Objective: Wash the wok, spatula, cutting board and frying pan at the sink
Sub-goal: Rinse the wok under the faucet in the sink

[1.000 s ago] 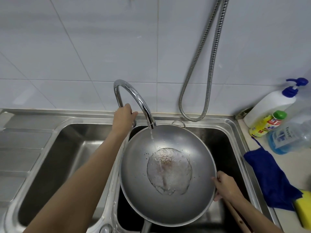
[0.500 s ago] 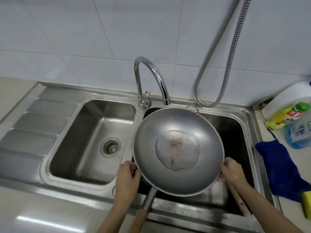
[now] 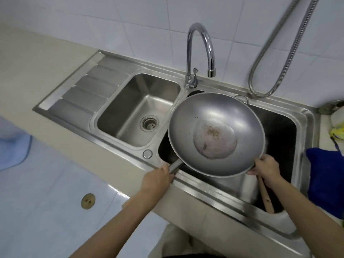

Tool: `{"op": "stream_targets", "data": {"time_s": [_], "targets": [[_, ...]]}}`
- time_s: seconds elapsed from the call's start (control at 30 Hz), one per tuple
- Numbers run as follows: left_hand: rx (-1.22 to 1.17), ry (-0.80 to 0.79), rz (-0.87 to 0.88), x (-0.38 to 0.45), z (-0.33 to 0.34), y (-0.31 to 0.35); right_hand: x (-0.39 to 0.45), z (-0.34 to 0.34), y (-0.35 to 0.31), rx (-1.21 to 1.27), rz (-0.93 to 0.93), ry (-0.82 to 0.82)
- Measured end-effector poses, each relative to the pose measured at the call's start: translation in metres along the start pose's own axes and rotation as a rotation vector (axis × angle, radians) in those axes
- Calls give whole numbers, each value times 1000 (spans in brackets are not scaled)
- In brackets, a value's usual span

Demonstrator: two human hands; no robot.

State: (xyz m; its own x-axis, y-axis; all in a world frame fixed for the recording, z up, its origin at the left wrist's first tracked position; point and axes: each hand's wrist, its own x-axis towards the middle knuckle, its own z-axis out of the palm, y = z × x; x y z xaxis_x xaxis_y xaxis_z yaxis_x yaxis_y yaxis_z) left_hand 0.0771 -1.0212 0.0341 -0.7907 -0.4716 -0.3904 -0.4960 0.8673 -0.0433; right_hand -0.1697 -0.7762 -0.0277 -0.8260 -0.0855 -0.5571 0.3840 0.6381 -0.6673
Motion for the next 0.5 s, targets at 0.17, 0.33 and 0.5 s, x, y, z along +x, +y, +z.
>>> {"op": "stream_targets", "data": {"time_s": [0.17, 0.33, 0.5], "targets": [[86, -35, -20, -5, -5, 0, -3, 7, 6, 105, 13, -30], [-17, -19, -62, -6, 0, -2, -32, -7, 15, -7, -181, -10], [46, -41, -29, 0, 5, -6, -61, -63, 45, -423, -603, 345]]}}
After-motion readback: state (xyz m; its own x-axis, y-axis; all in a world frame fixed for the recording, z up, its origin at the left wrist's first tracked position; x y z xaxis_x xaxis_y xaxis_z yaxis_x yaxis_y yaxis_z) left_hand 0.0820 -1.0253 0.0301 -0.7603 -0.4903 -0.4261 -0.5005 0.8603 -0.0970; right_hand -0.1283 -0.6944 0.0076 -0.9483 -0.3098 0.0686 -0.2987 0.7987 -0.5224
